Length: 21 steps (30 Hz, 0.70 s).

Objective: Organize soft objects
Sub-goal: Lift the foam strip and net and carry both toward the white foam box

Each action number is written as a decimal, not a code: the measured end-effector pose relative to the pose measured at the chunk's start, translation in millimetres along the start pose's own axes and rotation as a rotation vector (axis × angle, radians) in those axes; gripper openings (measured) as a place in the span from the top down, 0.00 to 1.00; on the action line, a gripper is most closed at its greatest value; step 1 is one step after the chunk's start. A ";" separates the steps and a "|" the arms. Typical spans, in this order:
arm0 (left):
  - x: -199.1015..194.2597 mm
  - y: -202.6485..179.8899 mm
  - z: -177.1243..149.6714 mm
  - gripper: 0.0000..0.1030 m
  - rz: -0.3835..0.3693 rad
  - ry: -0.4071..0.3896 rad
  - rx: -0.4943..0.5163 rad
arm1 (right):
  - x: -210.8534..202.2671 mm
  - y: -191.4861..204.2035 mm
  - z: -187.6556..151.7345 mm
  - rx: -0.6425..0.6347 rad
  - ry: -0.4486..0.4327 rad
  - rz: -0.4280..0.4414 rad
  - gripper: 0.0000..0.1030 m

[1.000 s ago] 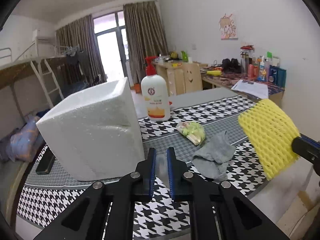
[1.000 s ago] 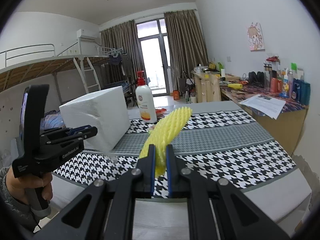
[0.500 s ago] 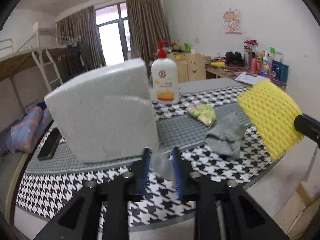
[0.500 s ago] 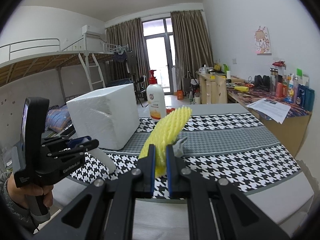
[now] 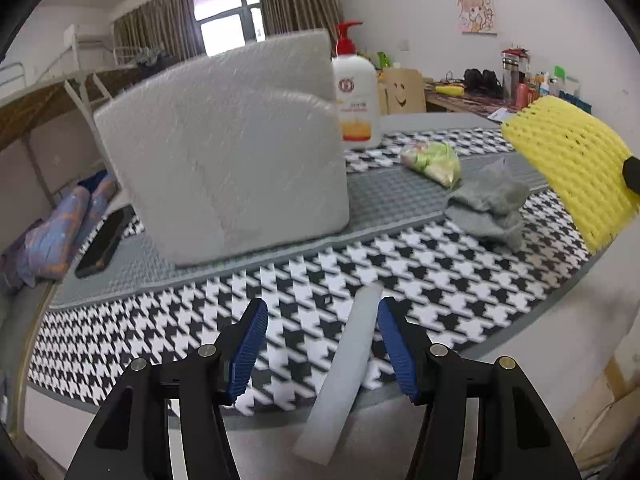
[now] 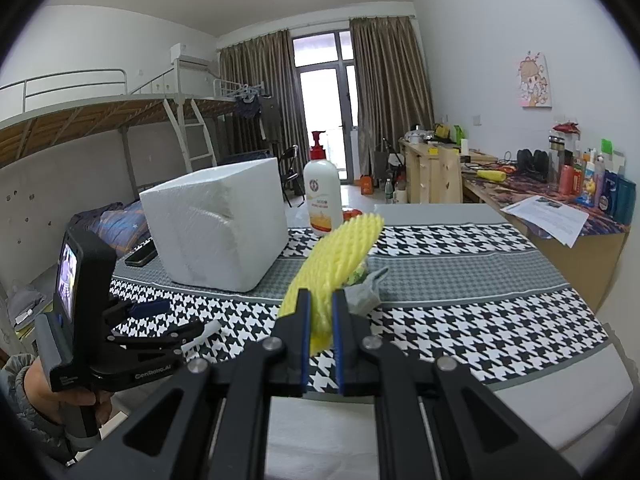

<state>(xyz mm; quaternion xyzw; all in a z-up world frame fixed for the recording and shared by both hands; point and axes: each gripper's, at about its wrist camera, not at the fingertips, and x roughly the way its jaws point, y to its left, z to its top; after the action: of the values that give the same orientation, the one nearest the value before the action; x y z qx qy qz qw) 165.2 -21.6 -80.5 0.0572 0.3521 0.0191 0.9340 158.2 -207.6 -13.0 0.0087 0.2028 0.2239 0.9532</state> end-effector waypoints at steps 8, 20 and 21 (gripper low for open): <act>-5.5 2.4 -14.8 0.42 -0.089 0.031 0.004 | 2.4 7.4 -2.2 -0.008 0.010 0.010 0.88; -6.4 -2.7 -23.9 0.78 -0.162 0.069 0.045 | -2.6 18.9 -4.2 -0.017 0.009 0.006 0.88; -6.6 -3.9 -23.8 0.80 -0.159 0.067 0.054 | -3.4 19.4 -4.5 -0.018 0.007 0.005 0.88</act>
<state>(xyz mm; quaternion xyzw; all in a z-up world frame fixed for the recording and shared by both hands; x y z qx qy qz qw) 144.5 -23.7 -94.4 0.0538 0.3871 -0.0626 0.9183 145.4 -192.0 -13.7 -0.0002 0.2041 0.2283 0.9520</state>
